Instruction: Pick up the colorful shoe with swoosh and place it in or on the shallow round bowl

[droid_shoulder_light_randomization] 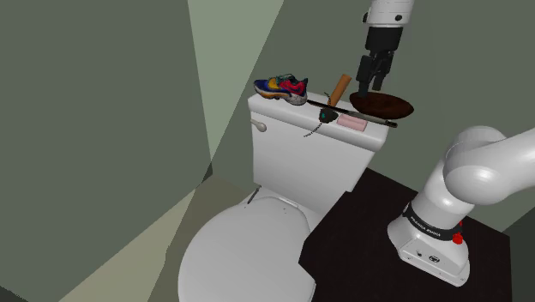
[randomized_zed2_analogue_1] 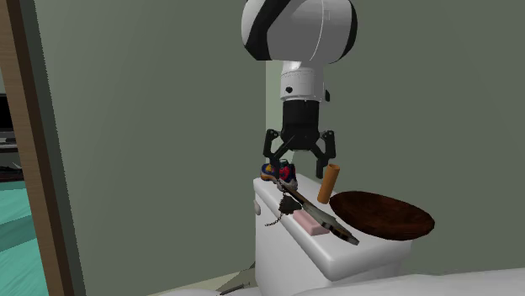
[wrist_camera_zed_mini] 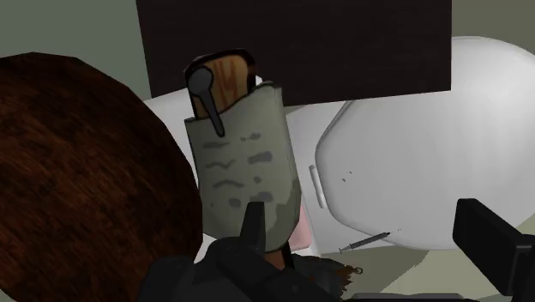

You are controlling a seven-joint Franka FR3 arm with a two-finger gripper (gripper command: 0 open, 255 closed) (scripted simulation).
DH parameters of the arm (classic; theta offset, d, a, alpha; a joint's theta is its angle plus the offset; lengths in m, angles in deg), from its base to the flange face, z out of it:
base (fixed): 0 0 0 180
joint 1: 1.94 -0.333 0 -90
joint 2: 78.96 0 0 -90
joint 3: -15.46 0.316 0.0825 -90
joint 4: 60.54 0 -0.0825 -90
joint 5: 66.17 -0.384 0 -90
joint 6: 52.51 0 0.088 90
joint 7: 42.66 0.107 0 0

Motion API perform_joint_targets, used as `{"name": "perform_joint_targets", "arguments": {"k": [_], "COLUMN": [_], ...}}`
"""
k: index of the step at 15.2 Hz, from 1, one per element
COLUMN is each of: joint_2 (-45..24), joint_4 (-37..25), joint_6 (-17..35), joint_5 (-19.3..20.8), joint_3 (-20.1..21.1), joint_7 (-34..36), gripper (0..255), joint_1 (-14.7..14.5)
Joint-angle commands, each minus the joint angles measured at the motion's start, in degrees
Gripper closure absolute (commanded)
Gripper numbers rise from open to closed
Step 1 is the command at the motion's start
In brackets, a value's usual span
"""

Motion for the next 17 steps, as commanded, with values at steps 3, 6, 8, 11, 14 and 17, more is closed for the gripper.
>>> {"name": "perform_joint_targets", "arguments": {"k": [3,6,8,11,14,17], "joint_2": [-3.8,-9.6,-13.6,-19.5,-25.5,-31.5], "joint_4": [-1.6,-4.5,-6.9,-10.9,-15.5,-20.8], "joint_6": [3.1,7.3,9.8,13.0,15.6,17.5], "joint_5": [0.4,0.7,0.6,0.2,-0.8,-2.1], "joint_3": [-1.1,-2.6,-3.6,-5.0,-6.2,-7.2], "joint_7": [-1.9,-4.6,-6.5,-9.3,-12.3,-15.2], "gripper": [0,0,0,0,0,0], "joint_1": [-0.3,-0.8,-1.2,-1.8,-2.3,-2.8]}}
